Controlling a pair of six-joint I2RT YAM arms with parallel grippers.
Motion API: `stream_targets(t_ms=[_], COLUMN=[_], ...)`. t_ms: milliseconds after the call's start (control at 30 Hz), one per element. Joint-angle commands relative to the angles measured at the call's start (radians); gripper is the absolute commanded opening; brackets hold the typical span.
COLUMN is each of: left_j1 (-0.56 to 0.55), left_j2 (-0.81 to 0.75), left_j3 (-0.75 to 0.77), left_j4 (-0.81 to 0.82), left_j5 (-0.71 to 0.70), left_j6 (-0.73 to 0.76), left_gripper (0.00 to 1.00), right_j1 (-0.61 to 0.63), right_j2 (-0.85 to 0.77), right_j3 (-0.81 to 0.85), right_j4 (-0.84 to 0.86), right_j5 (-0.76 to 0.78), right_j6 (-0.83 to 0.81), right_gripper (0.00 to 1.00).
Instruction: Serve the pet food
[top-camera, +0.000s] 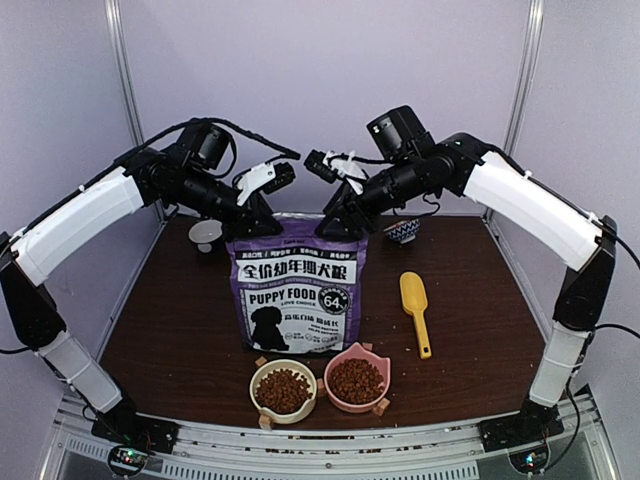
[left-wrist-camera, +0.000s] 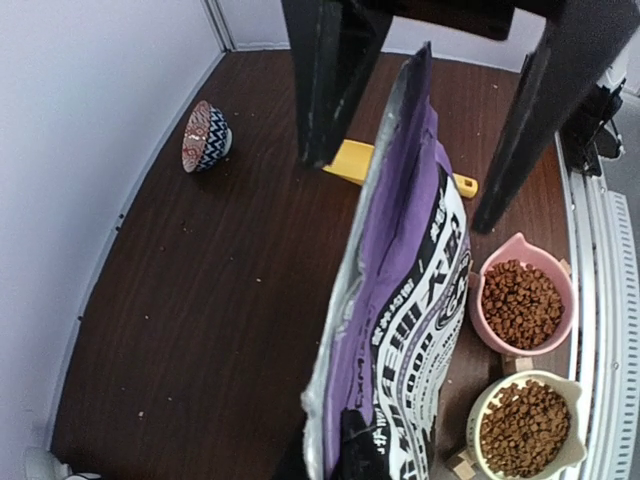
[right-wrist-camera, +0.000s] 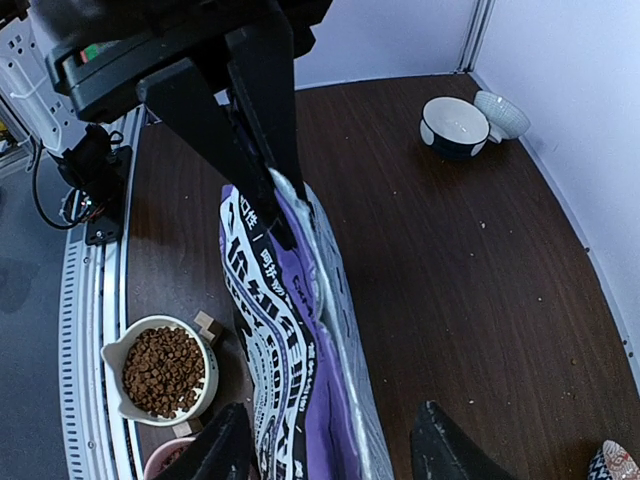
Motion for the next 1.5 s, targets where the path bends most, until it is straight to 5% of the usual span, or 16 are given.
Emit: stream_targets(t_ms=[0, 167, 300, 367, 467, 667, 900, 1033, 1267, 1300, 1400, 1467], left_j1=[-0.007, -0.007, -0.007, -0.007, -0.008, -0.012, -0.027, -0.032, -0.033, -0.033, -0.033, -0.033], left_j2=[-0.010, -0.010, -0.009, -0.009, -0.005, 0.018, 0.064, 0.071, 0.032, 0.022, -0.010, -0.043], left_j3=[0.015, 0.012, 0.008, 0.000, -0.013, -0.023, -0.003, -0.006, -0.073, -0.082, -0.112, -0.138], left_j4=[-0.004, -0.004, 0.024, 0.049, 0.092, 0.167, 0.187, 0.189, 0.257, 0.273, 0.315, 0.357], left_j5=[0.046, 0.052, 0.081, 0.107, 0.127, 0.160, 0.174, 0.179, 0.150, 0.137, 0.102, 0.079], left_j6=[0.003, 0.002, -0.011, -0.028, -0.052, -0.091, -0.103, -0.104, -0.135, -0.145, -0.173, -0.196], left_gripper=[0.00, 0.00, 0.02, 0.15, 0.27, 0.30, 0.20, 0.01, 0.00, 0.02, 0.44, 0.58], right_j1=[0.011, 0.020, 0.020, 0.021, 0.021, 0.014, 0.011, 0.008, -0.006, -0.010, -0.026, -0.035], right_j2=[0.043, 0.081, 0.092, 0.082, 0.043, -0.009, -0.012, -0.025, -0.075, -0.085, -0.130, -0.167], right_j3=[0.067, 0.100, 0.094, 0.079, 0.003, -0.064, -0.073, -0.098, -0.183, -0.201, -0.257, -0.304], right_j4=[-0.041, -0.044, -0.027, 0.009, 0.090, 0.194, 0.201, 0.222, 0.324, 0.345, 0.416, 0.472], right_j5=[-0.003, -0.019, -0.020, -0.020, -0.029, -0.080, -0.095, -0.098, -0.114, -0.115, -0.123, -0.127], right_j6=[-0.021, -0.030, -0.027, -0.016, 0.002, 0.035, 0.043, 0.053, 0.105, 0.116, 0.158, 0.201], right_gripper=[0.54, 0.41, 0.09, 0.00, 0.00, 0.00, 0.00, 0.00, 0.00, 0.04, 0.37, 0.50])
